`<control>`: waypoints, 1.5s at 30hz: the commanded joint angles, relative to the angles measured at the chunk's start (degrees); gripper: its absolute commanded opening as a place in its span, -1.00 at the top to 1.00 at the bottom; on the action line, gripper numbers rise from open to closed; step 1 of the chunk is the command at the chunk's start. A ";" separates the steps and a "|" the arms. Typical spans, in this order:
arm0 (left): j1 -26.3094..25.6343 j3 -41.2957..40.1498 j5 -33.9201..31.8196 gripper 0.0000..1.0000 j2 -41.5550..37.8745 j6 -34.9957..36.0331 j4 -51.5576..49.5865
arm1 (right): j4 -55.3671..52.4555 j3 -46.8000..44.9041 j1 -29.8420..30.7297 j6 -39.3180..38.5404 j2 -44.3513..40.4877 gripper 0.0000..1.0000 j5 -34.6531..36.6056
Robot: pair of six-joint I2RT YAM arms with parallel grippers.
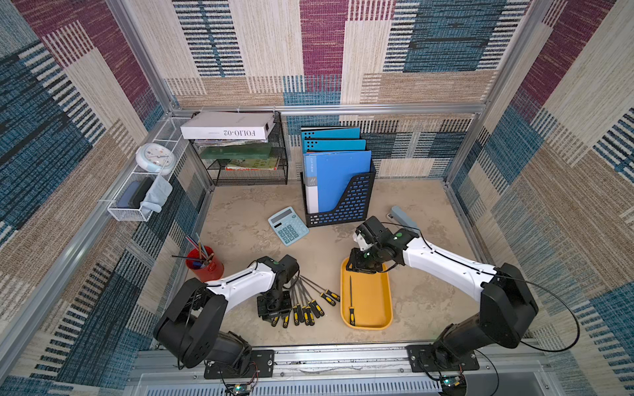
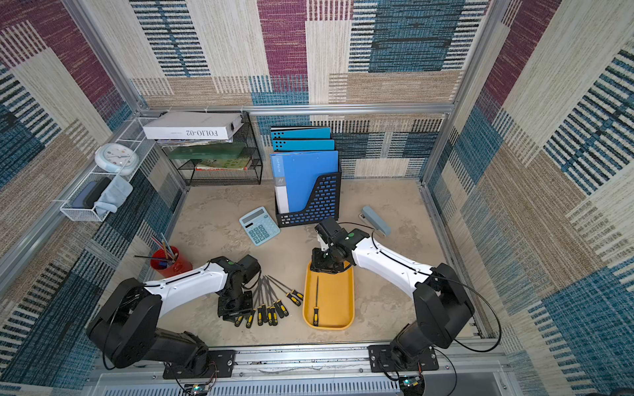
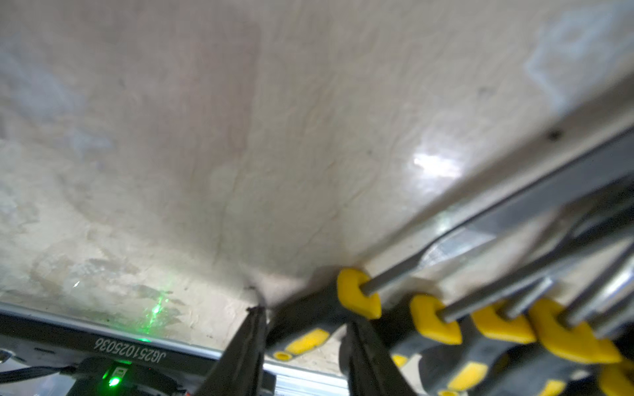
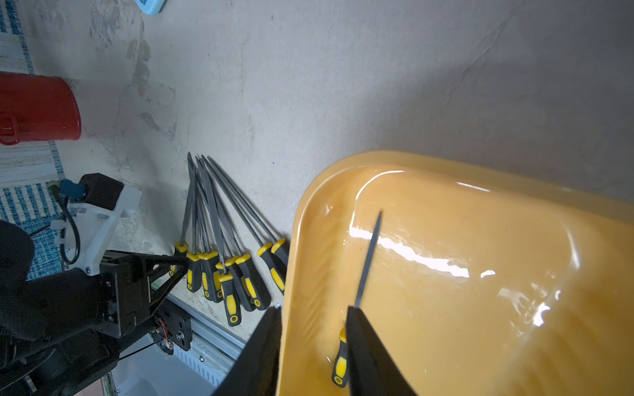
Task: Put the file tool into the storage box
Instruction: Pick up the file tool from the center of the board, then place the file tool in the storage box.
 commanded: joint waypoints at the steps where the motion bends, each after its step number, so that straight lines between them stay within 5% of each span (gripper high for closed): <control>1: 0.43 -0.60 -2.01 0.50 1.68 0.96 1.50 | 0.45 0.63 0.05 -0.23 0.23 0.28 -0.50; 6: 1.43 1.38 -2.96 0.86 0.44 3.48 -1.02 | 0.13 1.20 0.12 -0.38 0.06 0.29 -0.66; 12: 1.34 6.44 1.74 0.99 -6.47 5.17 -5.70 | 2.98 2.32 0.10 -0.49 -0.12 0.23 -4.63; 17: 1.20 11.61 9.45 0.97 -13.72 10.99 -6.23 | 12.40 2.54 0.10 0.64 -0.92 -0.01 -12.54; 23: -0.85 14.00 24.09 0.96 -14.10 13.78 -2.71 | 23.38 2.80 1.89 4.24 2.04 -0.05 -20.27; 45: -4.64 13.34 26.61 0.95 -15.02 11.98 1.14 | 23.70 5.43 7.06 6.06 9.61 0.08 -18.56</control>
